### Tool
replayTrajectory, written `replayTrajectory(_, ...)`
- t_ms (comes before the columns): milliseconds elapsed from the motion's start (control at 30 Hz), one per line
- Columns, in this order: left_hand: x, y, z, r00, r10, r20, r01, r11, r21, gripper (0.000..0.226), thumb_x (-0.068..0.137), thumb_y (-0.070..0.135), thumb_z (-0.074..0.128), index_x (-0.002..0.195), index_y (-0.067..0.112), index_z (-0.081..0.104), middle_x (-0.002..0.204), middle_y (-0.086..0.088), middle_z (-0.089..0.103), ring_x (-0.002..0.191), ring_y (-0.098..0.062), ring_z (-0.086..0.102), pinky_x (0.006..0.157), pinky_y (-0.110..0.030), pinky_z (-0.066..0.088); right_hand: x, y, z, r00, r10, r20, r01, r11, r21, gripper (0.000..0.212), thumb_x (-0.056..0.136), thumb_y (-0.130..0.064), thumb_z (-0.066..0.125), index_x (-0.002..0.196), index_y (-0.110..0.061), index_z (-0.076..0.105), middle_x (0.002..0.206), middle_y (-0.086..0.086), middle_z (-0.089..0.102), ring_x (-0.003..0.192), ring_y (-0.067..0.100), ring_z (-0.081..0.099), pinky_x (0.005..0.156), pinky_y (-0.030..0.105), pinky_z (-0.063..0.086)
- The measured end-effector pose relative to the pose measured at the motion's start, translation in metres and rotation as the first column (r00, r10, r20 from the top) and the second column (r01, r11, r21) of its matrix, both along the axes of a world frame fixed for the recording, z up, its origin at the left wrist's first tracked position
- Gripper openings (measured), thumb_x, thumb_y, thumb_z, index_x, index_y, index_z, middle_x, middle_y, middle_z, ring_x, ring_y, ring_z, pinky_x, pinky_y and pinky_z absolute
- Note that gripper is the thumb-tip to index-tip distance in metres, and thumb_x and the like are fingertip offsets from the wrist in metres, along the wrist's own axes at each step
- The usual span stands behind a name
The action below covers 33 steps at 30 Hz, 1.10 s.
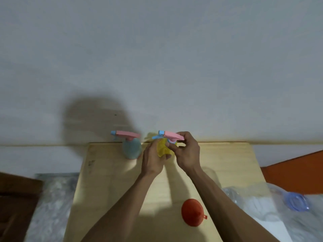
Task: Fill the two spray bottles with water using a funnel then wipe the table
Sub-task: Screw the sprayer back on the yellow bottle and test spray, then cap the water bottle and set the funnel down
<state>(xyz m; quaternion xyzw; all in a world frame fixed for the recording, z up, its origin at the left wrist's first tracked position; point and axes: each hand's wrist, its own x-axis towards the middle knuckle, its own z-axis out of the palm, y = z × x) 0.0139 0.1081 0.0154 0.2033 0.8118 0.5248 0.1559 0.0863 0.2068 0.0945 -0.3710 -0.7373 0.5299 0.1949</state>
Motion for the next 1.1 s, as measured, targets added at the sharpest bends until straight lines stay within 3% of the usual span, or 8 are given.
replayTrajectory(233, -0.002, 0.004, -0.013, 0.999, -0.014, -0.029, 0.012, 0.996, -0.094, 0.072, 0.065, 0.016, 0.090, 0.131, 0.017, 0.062, 0.121, -0.001, 0.070, 0.112, -0.018, 0.063, 0.093, -0.033, 0.052, -0.008, 0.004, -0.012, 1.000, -0.011, 0.028, 0.011, 1.000, 0.004, 0.038, 0.077, -0.010, 0.086, 0.097, -0.031, 0.061, 0.090, -0.018, 0.070, 0.086, 0.001, 0.065, 0.078, 0.043, 0.058)
replayTrajectory(333, -0.006, 0.003, -0.009, 1.000, -0.010, -0.013, 0.008, 0.993, -0.118, 0.074, 0.066, 0.021, 0.090, 0.134, 0.020, 0.059, 0.124, -0.001, 0.068, 0.116, -0.019, 0.062, 0.096, -0.034, 0.051, -0.008, 0.004, -0.009, 1.000, 0.007, 0.018, -0.007, 1.000, 0.015, 0.049, 0.078, -0.011, 0.086, 0.119, -0.025, 0.061, 0.102, -0.017, 0.070, 0.093, 0.001, 0.066, 0.083, 0.038, 0.058)
replayTrajectory(467, -0.003, -0.003, -0.006, 0.999, -0.037, 0.007, 0.038, 0.988, -0.148, 0.080, 0.068, 0.022, 0.089, 0.140, 0.017, 0.053, 0.133, -0.004, 0.063, 0.124, -0.022, 0.057, 0.093, -0.022, 0.039, 0.018, 0.004, -0.005, 0.999, -0.017, 0.047, 0.017, 1.000, 0.005, 0.067, 0.079, -0.005, 0.084, 0.136, -0.022, 0.052, 0.108, -0.010, 0.065, 0.102, 0.003, 0.063, 0.086, 0.033, 0.057)
replayTrajectory(533, 0.005, -0.009, -0.006, 1.000, -0.027, 0.007, 0.028, 0.987, -0.160, 0.081, 0.068, 0.023, 0.090, 0.139, 0.016, 0.052, 0.132, -0.004, 0.062, 0.123, -0.023, 0.057, 0.092, -0.023, 0.040, 0.043, -0.001, -0.006, 0.996, -0.023, 0.085, 0.021, 0.999, 0.025, 0.061, 0.080, -0.003, 0.082, 0.133, -0.020, 0.055, 0.108, -0.012, 0.064, 0.102, 0.002, 0.064, 0.086, 0.037, 0.058)
replayTrajectory(667, 0.031, -0.029, -0.012, 0.997, 0.002, 0.072, 0.015, 0.972, -0.233, 0.085, 0.071, 0.031, 0.088, 0.143, 0.014, 0.047, 0.139, -0.008, 0.057, 0.129, -0.026, 0.052, 0.106, -0.039, 0.044, 0.098, -0.013, -0.012, 0.985, 0.006, 0.174, -0.010, 1.000, 0.020, 0.048, 0.082, -0.002, 0.079, 0.121, -0.023, 0.061, 0.106, -0.015, 0.065, 0.103, 0.006, 0.065, 0.085, 0.037, 0.058)
replayTrajectory(867, 0.085, -0.053, -0.019, 0.988, 0.016, 0.155, 0.024, 0.967, -0.255, 0.073, 0.081, 0.030, 0.082, 0.144, 0.018, 0.047, 0.145, -0.008, 0.053, 0.134, -0.025, 0.051, 0.109, -0.045, 0.044, 0.168, -0.033, -0.021, 0.976, 0.063, 0.209, -0.064, 0.998, -0.003, 0.041, 0.085, -0.006, 0.077, 0.113, -0.032, 0.062, 0.106, -0.016, 0.067, 0.104, -0.002, 0.062, 0.079, 0.012, 0.050)
replayTrajectory(967, 0.115, -0.057, -0.014, 0.994, -0.003, 0.110, 0.033, 0.960, -0.278, 0.067, 0.083, 0.027, 0.080, 0.142, 0.017, 0.050, 0.141, -0.007, 0.057, 0.127, -0.023, 0.056, 0.106, -0.041, 0.048, 0.202, -0.037, -0.023, 0.979, 0.075, 0.189, -0.082, 0.996, 0.025, 0.034, 0.085, -0.006, 0.074, 0.108, -0.030, 0.067, 0.102, -0.015, 0.069, 0.098, -0.002, 0.064, 0.080, 0.019, 0.055)
replayTrajectory(1100, 0.163, -0.042, 0.010, 0.999, -0.017, 0.032, 0.024, 0.968, -0.250, 0.060, 0.082, 0.022, 0.080, 0.137, 0.018, 0.056, 0.132, -0.003, 0.062, 0.113, -0.013, 0.060, 0.099, -0.028, 0.048, 0.252, -0.027, -0.030, 0.972, 0.055, 0.228, -0.071, 0.995, 0.063, 0.025, 0.085, -0.008, 0.075, 0.085, -0.032, 0.066, 0.084, -0.016, 0.071, 0.083, 0.003, 0.065, 0.065, 0.015, 0.050)
